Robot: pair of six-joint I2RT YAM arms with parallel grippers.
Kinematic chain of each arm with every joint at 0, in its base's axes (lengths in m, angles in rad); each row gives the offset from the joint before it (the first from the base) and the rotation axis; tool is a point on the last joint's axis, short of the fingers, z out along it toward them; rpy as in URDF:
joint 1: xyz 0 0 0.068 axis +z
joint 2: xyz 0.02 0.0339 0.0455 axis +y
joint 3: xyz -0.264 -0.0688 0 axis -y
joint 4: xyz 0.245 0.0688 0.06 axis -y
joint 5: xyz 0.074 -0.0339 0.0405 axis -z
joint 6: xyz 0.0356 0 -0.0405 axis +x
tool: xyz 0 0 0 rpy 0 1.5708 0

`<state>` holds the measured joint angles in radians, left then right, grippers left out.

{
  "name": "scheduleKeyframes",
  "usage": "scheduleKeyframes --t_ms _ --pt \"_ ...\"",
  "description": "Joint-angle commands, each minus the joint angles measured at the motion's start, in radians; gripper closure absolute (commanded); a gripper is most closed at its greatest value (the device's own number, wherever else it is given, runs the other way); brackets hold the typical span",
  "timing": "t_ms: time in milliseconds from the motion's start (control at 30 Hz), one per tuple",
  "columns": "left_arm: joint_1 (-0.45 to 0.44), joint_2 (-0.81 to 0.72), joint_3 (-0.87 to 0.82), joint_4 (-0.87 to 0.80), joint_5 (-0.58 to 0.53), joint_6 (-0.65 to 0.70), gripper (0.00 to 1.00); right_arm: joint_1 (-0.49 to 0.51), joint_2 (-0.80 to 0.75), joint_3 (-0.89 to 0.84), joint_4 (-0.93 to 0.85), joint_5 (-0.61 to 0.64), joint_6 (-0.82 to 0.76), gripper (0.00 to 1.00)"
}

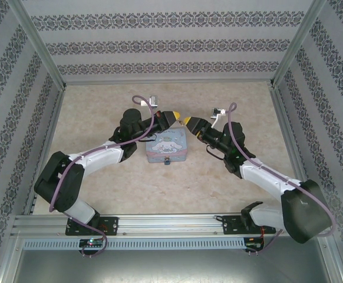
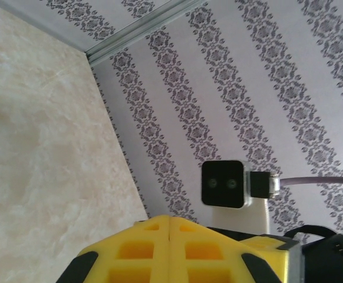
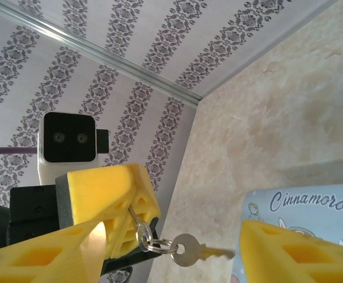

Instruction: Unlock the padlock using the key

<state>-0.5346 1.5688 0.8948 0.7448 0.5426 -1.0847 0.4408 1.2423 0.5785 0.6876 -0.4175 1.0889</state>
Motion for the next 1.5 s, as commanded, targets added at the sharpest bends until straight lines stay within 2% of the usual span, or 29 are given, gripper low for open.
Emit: scheduleKeyframes --t_ms 0,167,400,900,1467 --pt "0.013 0.020 -0.006 0.117 0.010 -0.066 1.00 0.001 0.031 -0.001 0.193 -0.031 0.054 0.42" --pt "0.015 0.038 -0.004 0.131 0.024 -0.096 1.00 0.006 0.068 0.028 0.197 -0.052 0.056 0.47" --pt "0.016 0.051 0.003 0.135 0.032 -0.110 1.00 0.013 0.112 0.039 0.228 -0.073 0.068 0.59" --pt "0.017 0.059 0.008 0.128 0.027 -0.105 1.00 0.035 0.163 0.026 0.264 -0.079 0.075 0.68" --pt "0.016 0.060 -0.005 0.132 0.022 -0.109 1.00 0.013 0.161 0.018 0.271 -0.078 0.091 0.69"
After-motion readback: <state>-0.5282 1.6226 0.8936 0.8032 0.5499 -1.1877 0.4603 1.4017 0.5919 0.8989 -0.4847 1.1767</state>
